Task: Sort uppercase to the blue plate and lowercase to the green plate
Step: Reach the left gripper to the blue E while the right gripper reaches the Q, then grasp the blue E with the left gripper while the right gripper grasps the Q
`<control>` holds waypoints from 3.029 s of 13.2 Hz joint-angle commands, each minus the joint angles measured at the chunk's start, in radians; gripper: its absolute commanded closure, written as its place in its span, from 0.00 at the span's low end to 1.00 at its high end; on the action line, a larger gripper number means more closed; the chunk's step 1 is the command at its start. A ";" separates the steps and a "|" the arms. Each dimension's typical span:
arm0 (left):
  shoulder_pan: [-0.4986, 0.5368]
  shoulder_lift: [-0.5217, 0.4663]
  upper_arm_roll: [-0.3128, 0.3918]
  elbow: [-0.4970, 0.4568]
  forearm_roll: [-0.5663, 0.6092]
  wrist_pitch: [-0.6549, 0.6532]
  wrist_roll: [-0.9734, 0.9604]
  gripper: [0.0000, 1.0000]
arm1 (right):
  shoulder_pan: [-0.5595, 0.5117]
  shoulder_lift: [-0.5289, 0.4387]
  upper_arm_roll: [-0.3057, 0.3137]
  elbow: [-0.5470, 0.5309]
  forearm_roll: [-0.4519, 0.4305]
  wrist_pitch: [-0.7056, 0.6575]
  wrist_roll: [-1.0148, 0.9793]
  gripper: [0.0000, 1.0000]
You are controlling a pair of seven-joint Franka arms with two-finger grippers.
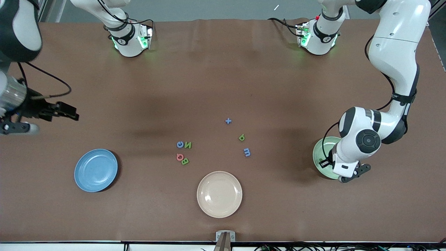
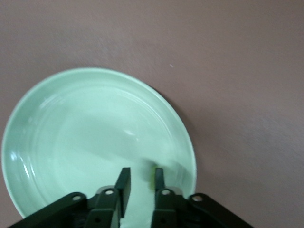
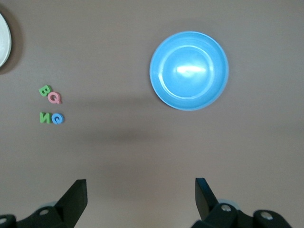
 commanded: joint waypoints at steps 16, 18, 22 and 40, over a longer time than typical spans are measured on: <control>-0.427 0.151 -0.070 0.229 -0.013 -0.019 -0.316 0.13 | 0.408 0.487 -0.004 0.037 0.021 0.474 0.533 0.00; -0.429 0.170 -0.069 0.229 -0.013 0.044 -0.286 0.17 | 0.422 0.511 -0.005 0.031 0.021 0.497 0.533 0.00; -0.438 0.228 -0.069 0.258 -0.016 0.075 -0.318 0.22 | 0.457 0.547 -0.004 0.026 0.021 0.523 0.536 0.00; -0.332 0.147 -0.061 0.260 -0.007 -0.093 -0.358 1.00 | 0.427 0.633 -0.008 0.012 -0.017 0.723 0.308 0.14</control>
